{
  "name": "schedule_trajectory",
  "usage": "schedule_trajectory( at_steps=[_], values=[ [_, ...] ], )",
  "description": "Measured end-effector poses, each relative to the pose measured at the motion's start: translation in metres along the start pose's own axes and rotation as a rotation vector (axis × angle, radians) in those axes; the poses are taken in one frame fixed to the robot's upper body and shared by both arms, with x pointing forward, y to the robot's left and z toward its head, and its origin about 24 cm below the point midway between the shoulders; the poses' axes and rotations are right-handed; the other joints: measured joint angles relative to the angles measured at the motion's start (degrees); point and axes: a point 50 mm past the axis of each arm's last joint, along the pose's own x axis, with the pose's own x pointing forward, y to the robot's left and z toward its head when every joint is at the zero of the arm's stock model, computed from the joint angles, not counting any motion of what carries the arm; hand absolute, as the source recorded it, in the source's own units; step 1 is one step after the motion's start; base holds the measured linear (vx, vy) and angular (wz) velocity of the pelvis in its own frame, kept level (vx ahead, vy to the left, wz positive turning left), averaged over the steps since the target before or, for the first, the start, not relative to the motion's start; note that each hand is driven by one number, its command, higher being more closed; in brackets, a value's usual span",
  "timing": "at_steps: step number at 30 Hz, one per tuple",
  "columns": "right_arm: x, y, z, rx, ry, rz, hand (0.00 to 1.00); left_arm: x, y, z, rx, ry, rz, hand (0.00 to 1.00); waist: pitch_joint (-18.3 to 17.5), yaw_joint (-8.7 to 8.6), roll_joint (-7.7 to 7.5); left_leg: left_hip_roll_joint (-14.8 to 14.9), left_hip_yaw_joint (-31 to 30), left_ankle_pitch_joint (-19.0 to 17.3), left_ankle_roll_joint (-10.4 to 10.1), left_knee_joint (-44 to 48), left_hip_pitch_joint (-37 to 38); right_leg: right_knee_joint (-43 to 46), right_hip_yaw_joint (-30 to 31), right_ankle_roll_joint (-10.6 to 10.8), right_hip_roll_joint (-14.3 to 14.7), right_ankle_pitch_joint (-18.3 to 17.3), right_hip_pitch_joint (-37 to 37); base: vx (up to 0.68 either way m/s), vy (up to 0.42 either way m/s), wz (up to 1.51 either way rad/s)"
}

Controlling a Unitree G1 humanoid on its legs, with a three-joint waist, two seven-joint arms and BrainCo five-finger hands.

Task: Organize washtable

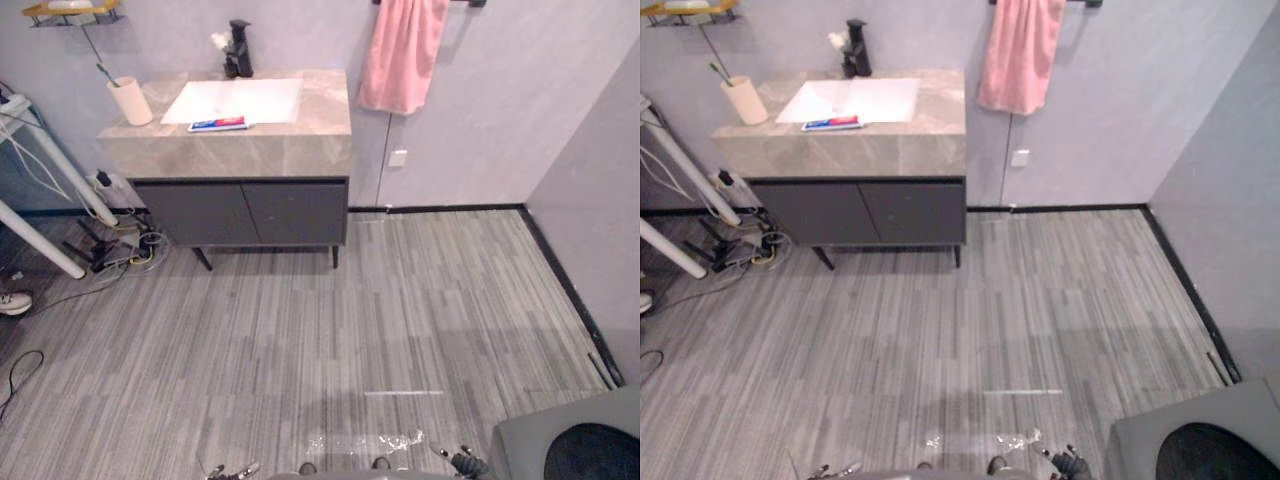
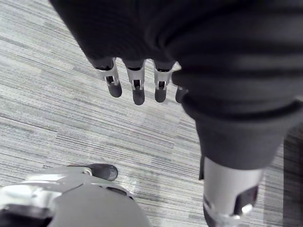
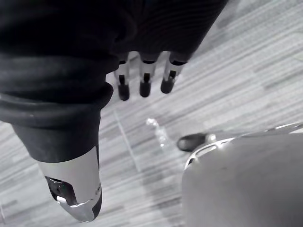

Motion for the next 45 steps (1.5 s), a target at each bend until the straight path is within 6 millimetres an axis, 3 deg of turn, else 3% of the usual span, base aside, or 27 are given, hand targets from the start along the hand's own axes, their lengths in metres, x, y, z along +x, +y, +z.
schedule_trajectory(
  at_steps=[3,8,26,27,29,31,33,35,37,39,40,41,43,45],
  values=[
    [0.001,0.010,0.007,0.005,-0.016,0.023,0.00,0.001,-0.001,0.004,0.001,-0.006,-0.002,0.00,0.85,0.06,-0.08,-0.01,0.21,-0.02,-0.03,-0.28,0.85,-0.08,-0.34,1.72,-0.09,-0.40,0.82,0.03,0.003,-0.01],
    [0.003,0.024,0.015,0.019,-0.038,0.058,0.00,0.001,-0.002,0.005,-0.030,-0.007,-0.007,0.00,1.54,0.15,-0.14,-0.11,0.54,0.00,-0.09,-1.39,1.67,-0.06,-0.32,2.08,-0.15,-0.62,1.03,0.00,-0.002,-0.01],
    [0.003,0.022,0.016,0.095,-0.038,0.044,0.00,0.002,-0.002,0.010,-0.047,-0.035,-0.023,0.00,2.83,0.12,-0.45,-0.12,4.47,-0.23,-0.11,-1.95,2.24,0.81,2.77,1.78,-0.09,-0.30,-0.61,-0.02,-0.011,-0.09],
    [0.003,0.022,0.017,0.105,-0.041,0.042,0.00,0.002,-0.003,0.012,-0.045,-0.038,-0.025,0.00,3.11,0.17,-0.31,0.02,4.91,-0.37,0.10,-1.84,2.23,2.46,2.87,2.32,-0.21,-1.04,-1.48,-0.04,-0.005,-0.35],
    [0.004,0.023,0.028,0.122,-0.067,0.045,0.00,0.004,-0.007,0.020,-0.028,-0.058,-0.035,0.00,5.35,0.15,-0.01,0.58,6.43,-1.05,1.11,-1.00,2.59,14.30,1.55,4.18,-1.49,-4.93,-6.90,-0.08,0.021,-0.36],
    [0.004,0.025,0.030,0.146,-0.072,0.051,0.00,0.006,-0.005,0.030,-0.014,-0.082,-0.029,0.00,6.86,-0.11,-0.63,0.11,7.16,-1.34,1.19,-0.95,3.63,26.65,-5.18,2.69,-5.47,-8.34,-12.63,-0.10,0.032,-0.21],
    [0.004,0.026,0.026,0.162,-0.061,0.050,0.00,0.007,-0.004,0.039,-0.006,-0.104,-0.017,0.00,7.13,0.00,-1.53,0.73,7.90,-2.60,0.17,-0.74,4.76,25.08,-9.11,1.96,-8.96,-8.61,-13.43,0.01,-0.014,-0.23],
    [0.004,0.025,0.028,0.166,-0.065,0.049,0.00,0.008,-0.007,0.044,-0.005,-0.114,-0.021,0.00,7.25,-0.05,-1.21,2.87,8.07,-3.60,-1.10,0.21,4.55,21.47,-10.31,2.43,-9.33,-8.12,-14.10,0.09,-0.089,-0.23],
    [0.004,0.025,0.029,0.163,-0.070,0.050,0.00,0.008,-0.009,0.049,-0.004,-0.125,-0.027,0.00,7.36,0.01,-1.03,5.96,9.09,-4.53,-2.85,0.95,4.43,16.22,-13.01,2.38,-9.32,-5.10,-15.27,0.18,-0.177,-0.30],
    [0.004,0.027,0.029,0.163,-0.068,0.055,0.00,0.009,-0.010,0.056,-0.004,-0.138,-0.030,0.00,7.60,-0.01,-1.91,8.38,9.81,-5.50,-6.00,1.28,5.47,10.84,-15.50,2.71,-10.21,-0.68,-16.28,0.30,-0.270,-0.27],
    [0.004,0.028,0.029,0.163,-0.067,0.059,0.00,0.009,-0.013,0.059,-0.006,-0.145,-0.038,0.00,7.86,-0.04,-2.29,9.25,10.00,-6.07,-7.85,1.20,6.58,10.51,-17.16,2.08,-11.05,3.77,-16.29,0.35,-0.318,-0.16],
    [0.005,0.027,0.033,0.160,-0.079,0.058,0.00,0.009,-0.020,0.060,-0.012,-0.143,-0.054,0.00,7.98,-0.25,-1.22,11.52,10.20,-6.16,-9.54,0.90,7.17,13.98,-18.62,-0.70,-9.72,3.71,-16.44,0.36,-0.316,-0.09],
    [0.006,0.027,0.045,0.153,-0.110,0.061,0.00,0.008,-0.035,0.061,-0.008,-0.146,-0.097,0.00,8.44,-1.30,1.13,14.14,10.57,-3.96,-11.74,0.11,8.37,23.38,-18.70,-1.75,-9.38,-3.53,-19.52,0.35,-0.264,-0.04],
    [0.005,0.024,0.048,0.151,-0.120,0.056,0.00,0.007,-0.038,0.058,0.001,-0.139,-0.114,0.00,8.41,-1.42,1.33,16.29,11.01,-1.29,-13.14,2.83,9.32,27.13,-18.96,-2.91,-8.56,-7.85,-18.92,0.41,-0.347,-0.06]
  ],
)
